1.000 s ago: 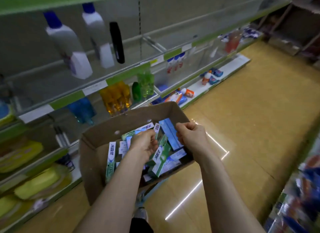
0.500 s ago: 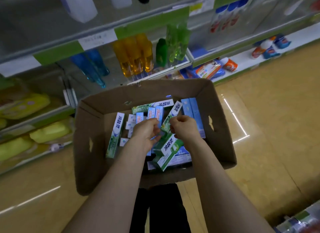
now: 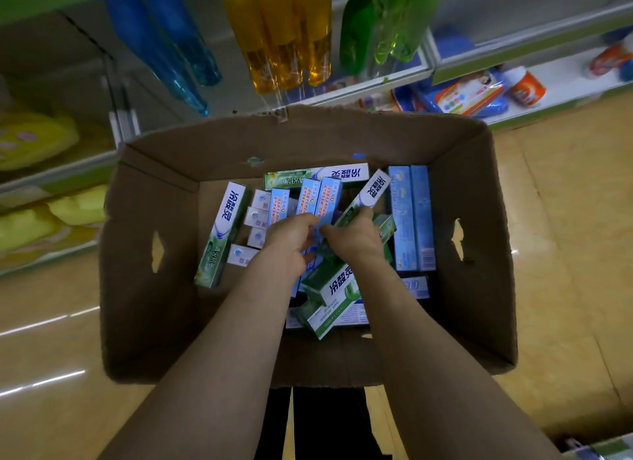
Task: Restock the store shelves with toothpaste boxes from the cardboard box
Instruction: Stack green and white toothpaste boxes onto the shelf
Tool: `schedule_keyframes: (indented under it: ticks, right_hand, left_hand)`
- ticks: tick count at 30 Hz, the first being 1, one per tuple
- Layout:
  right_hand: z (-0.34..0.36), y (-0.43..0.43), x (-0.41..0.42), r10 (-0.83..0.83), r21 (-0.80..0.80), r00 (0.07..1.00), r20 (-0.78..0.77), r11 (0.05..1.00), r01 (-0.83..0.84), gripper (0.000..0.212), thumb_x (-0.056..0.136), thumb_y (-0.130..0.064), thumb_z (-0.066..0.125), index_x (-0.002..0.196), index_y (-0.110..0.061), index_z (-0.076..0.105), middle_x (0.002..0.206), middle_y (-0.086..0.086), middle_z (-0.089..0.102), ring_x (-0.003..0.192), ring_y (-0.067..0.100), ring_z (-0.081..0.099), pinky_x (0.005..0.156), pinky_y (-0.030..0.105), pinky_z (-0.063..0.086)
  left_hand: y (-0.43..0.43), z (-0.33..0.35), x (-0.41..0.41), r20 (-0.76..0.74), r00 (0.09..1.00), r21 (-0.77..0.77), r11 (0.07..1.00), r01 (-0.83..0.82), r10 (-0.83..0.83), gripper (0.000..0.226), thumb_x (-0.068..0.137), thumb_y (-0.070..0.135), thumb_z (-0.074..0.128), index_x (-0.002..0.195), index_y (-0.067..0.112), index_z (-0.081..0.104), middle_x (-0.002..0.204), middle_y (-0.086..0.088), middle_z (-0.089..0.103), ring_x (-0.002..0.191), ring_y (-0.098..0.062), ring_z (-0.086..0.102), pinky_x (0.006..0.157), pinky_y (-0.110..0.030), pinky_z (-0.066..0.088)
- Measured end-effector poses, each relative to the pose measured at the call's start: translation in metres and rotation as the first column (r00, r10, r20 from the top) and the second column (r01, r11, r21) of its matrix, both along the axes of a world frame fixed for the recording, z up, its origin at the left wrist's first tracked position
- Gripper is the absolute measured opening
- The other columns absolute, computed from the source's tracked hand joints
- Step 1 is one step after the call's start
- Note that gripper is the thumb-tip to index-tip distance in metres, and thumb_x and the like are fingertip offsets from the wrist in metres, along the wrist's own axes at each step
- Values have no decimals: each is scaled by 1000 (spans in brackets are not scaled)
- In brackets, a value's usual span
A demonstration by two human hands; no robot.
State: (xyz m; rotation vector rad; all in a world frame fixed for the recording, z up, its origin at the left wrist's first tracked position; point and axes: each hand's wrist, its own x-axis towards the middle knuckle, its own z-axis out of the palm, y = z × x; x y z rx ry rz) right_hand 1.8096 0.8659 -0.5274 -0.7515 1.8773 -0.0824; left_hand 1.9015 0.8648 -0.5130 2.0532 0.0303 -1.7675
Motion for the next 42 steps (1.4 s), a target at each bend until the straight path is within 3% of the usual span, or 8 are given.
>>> schedule_keyframes:
  ticks: [7, 15, 19, 22, 30, 35, 39, 42]
  right_hand:
    - [-4, 0, 1, 18, -9, 999, -26, 1000, -18, 78, 82, -36, 69, 141, -17, 22, 129, 16, 51, 110, 37, 58, 92, 49, 49]
    - [44, 11, -32, -368, -131, 907, 205, 908, 398, 44, 64, -45, 56, 101, -22, 51, 109, 10, 61, 101, 32, 61, 87, 51, 53]
    - [77, 28, -61, -398, -127, 853, 338, 879, 460, 41, 85, -28, 57, 124, -17, 59, 115, 11, 63, 100, 26, 64, 87, 48, 55]
    - [105, 42, -84, -399, -180, 813, 425, 842, 508, 29, 89, -19, 54, 116, -18, 65, 98, 8, 68, 84, 21, 67, 80, 47, 58]
    - [166, 76, -108, -660, -327, 607, 443, 511, 795, 11, 91, -27, 62, 100, -20, 62, 87, 2, 68, 70, 11, 65, 63, 32, 58]
    - [213, 108, -98, -718, -401, 469, 514, 282, 872, 7, 91, -23, 64, 98, -24, 62, 95, 10, 68, 76, 20, 67, 66, 33, 59]
    - [261, 134, -88, -705, -491, 438, 557, 146, 859, 18, 93, -16, 61, 110, -12, 61, 92, 8, 63, 58, 6, 64, 48, 19, 51]
    - [288, 156, -81, -715, -568, 450, 536, 89, 818, 19, 92, -19, 62, 111, -15, 62, 100, 10, 64, 70, 11, 64, 58, 24, 56]
  left_hand:
    - [5, -12, -2, -31, 999, 40, 999, 33, -32, 17, 90, 16, 58, 106, 11, 59, 88, -9, 63, 73, -18, 57, 55, -30, 42]
    - [-6, 9, -40, -129, 990, 30, 998, 58, -54, 14, 89, 27, 61, 82, 15, 59, 79, -11, 64, 65, -23, 61, 58, -31, 51]
    - [-11, 29, -61, -282, 959, -30, 999, 12, -20, 23, 93, 28, 55, 84, 9, 64, 82, -13, 67, 73, -26, 64, 60, -35, 53]
    - [-10, 55, -73, -342, 940, -78, 997, -12, -16, 23, 94, 26, 55, 87, 6, 64, 84, -12, 66, 79, -25, 63, 75, -39, 52]
    - [7, 129, -94, -471, 877, -204, 979, 1, -99, 5, 88, 6, 58, 84, 9, 60, 80, -8, 66, 85, -22, 61, 89, -36, 49]
    - [24, 182, -96, -531, 810, -305, 948, 94, -251, 10, 89, 6, 55, 80, 8, 59, 83, -8, 64, 82, -22, 59, 79, -36, 50]
    - [40, 223, -93, -582, 734, -368, 918, 147, -350, 5, 88, 8, 55, 87, 9, 59, 87, -9, 65, 84, -23, 61, 83, -37, 49]
    - [53, 247, -92, -620, 664, -400, 897, 190, -417, 8, 87, 11, 57, 95, 12, 60, 94, -10, 67, 88, -24, 63, 79, -38, 51]
